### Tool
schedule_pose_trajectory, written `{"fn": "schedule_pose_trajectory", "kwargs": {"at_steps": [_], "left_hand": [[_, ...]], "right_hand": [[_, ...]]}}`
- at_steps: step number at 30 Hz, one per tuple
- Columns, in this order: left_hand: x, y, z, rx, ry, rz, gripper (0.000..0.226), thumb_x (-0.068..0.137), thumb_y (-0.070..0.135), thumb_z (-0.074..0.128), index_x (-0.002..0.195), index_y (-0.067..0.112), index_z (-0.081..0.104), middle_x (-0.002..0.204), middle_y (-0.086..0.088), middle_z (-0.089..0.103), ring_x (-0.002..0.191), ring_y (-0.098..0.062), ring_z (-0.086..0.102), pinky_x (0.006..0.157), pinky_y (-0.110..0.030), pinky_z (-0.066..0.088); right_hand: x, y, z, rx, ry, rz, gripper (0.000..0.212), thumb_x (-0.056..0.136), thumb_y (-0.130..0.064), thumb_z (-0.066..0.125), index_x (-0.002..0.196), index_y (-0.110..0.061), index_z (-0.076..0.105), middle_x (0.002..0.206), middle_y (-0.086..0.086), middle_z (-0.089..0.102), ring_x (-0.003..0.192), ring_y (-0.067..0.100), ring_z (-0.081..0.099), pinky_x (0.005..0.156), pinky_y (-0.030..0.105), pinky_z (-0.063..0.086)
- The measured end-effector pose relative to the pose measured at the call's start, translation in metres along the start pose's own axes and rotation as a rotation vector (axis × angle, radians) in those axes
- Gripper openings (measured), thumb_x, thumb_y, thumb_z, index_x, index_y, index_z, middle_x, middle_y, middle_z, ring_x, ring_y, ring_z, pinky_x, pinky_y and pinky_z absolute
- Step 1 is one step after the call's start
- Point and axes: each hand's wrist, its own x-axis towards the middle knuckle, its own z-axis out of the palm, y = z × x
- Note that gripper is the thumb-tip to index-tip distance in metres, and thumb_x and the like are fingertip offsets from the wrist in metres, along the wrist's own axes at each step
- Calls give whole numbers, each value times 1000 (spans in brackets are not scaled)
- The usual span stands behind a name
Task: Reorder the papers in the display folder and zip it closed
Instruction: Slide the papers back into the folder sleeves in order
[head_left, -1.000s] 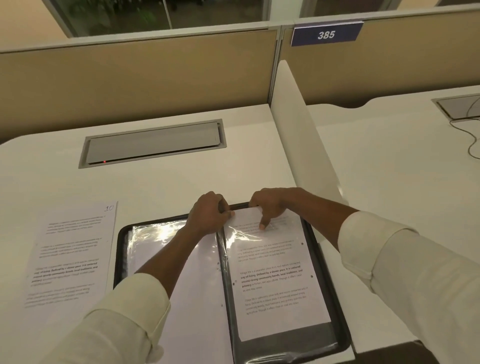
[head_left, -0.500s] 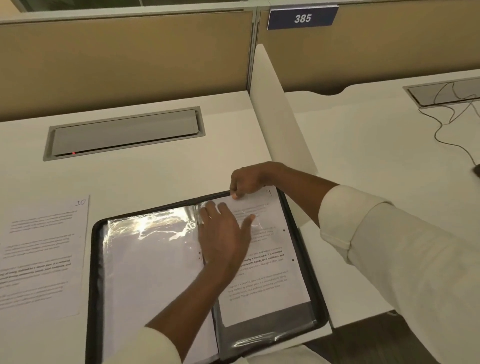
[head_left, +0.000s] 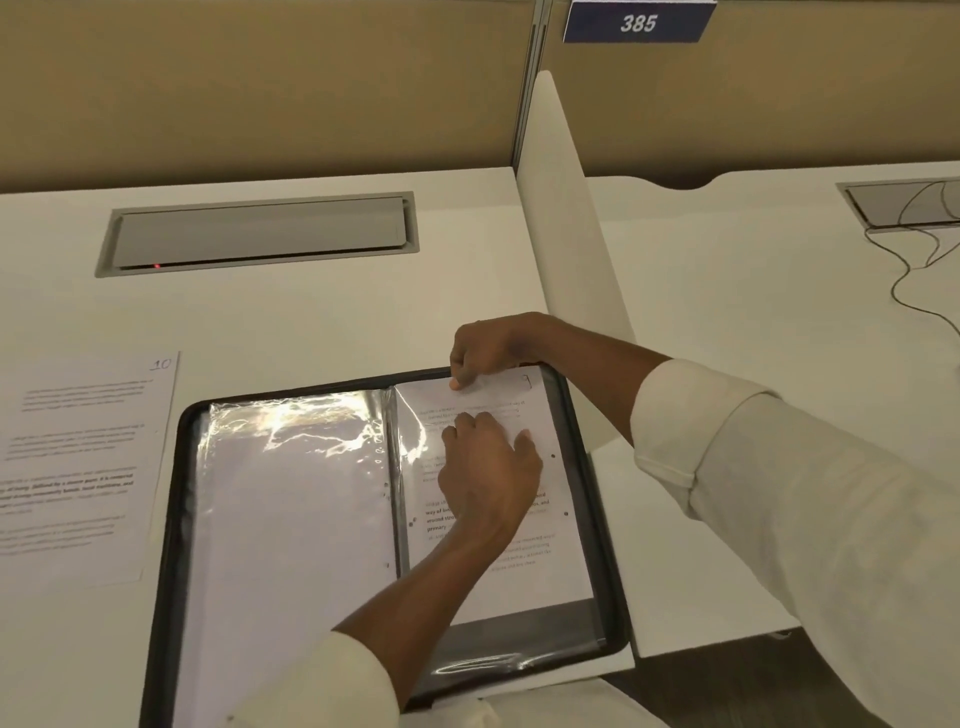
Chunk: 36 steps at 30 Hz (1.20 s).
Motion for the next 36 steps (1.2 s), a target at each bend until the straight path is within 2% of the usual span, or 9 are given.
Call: {"fn": "schedule_pose_trajectory", "kwargs": {"at_steps": [4, 7, 10, 12, 14, 17, 25, 30, 36], "left_hand": [[2, 2, -4, -108, 23, -79, 18, 103, 34, 61, 100, 19, 72, 99, 7, 71, 91, -12, 66, 71, -29, 44], [3, 2, -5, -176, 22, -148, 21, 104, 36, 60, 102, 21, 73, 99, 10, 74, 83, -11, 68, 76, -33, 56], [3, 0, -7, -227, 39, -192, 19, 102, 36, 62, 99, 22, 73, 90, 10, 73, 79, -11, 68, 78, -38, 61], [2, 0, -10, -263, 64, -201, 17, 102, 37, 64, 93, 24, 72, 84, 11, 71, 75, -10, 67, 76, -37, 61], [1, 0, -12, -290, 80, -198, 20, 100, 40, 70, 86, 26, 71, 77, 14, 70, 70, -9, 66, 73, -35, 60], [1, 1, -12, -312, 93, -196, 25, 95, 46, 76, 80, 28, 69, 72, 14, 69, 68, -8, 66, 73, -34, 59], [7, 6, -3, -300, 61, -121, 37, 92, 53, 77, 73, 28, 57, 63, 12, 63, 59, -3, 61, 62, -33, 58], [8, 10, -4, -227, 70, -97, 37, 96, 50, 73, 72, 31, 51, 64, 13, 59, 59, -2, 58, 54, -17, 40], [12, 9, -3, -137, 70, -41, 39, 98, 55, 69, 74, 31, 49, 70, 12, 59, 63, -5, 59, 59, -17, 45]], "right_hand": [[-10, -3, -2, -40, 2, 90, 78, 102, -72, 34, 106, -4, 74, 95, 4, 66, 84, 18, 62, 77, 32, 53], [-14, 0, -9, -48, 22, 113, 77, 108, -64, 21, 129, -10, 72, 122, 8, 62, 111, 24, 60, 96, 35, 47], [-15, 8, -15, -54, -24, 144, 45, 112, -39, 42, 118, -6, 73, 115, 13, 70, 93, 25, 69, 77, 34, 57], [-14, 12, -19, -121, -80, 150, 33, 105, -24, 59, 126, 0, 68, 122, 20, 71, 101, 32, 73, 85, 42, 62], [-12, 14, -19, -215, -152, 153, 45, 95, -21, 77, 134, -3, 66, 123, 17, 71, 101, 30, 72, 92, 46, 61], [-4, 16, -19, -358, -141, 143, 62, 79, -23, 92, 132, -1, 68, 103, 6, 69, 84, 23, 65, 71, 35, 60], [-1, 16, -118, -521, 300, 57, 51, 82, -34, 88, 123, -9, 72, 126, 9, 64, 116, 32, 61, 89, 33, 49], [-11, 8, -191, -408, 481, -35, 29, 78, -25, 92, 99, -13, 77, 93, 5, 68, 85, 25, 65, 68, 27, 46], [-10, -4, -233, -280, 580, -78, 20, 81, -19, 90, 83, -15, 71, 75, -1, 64, 65, 14, 55, 56, 25, 41]]}}
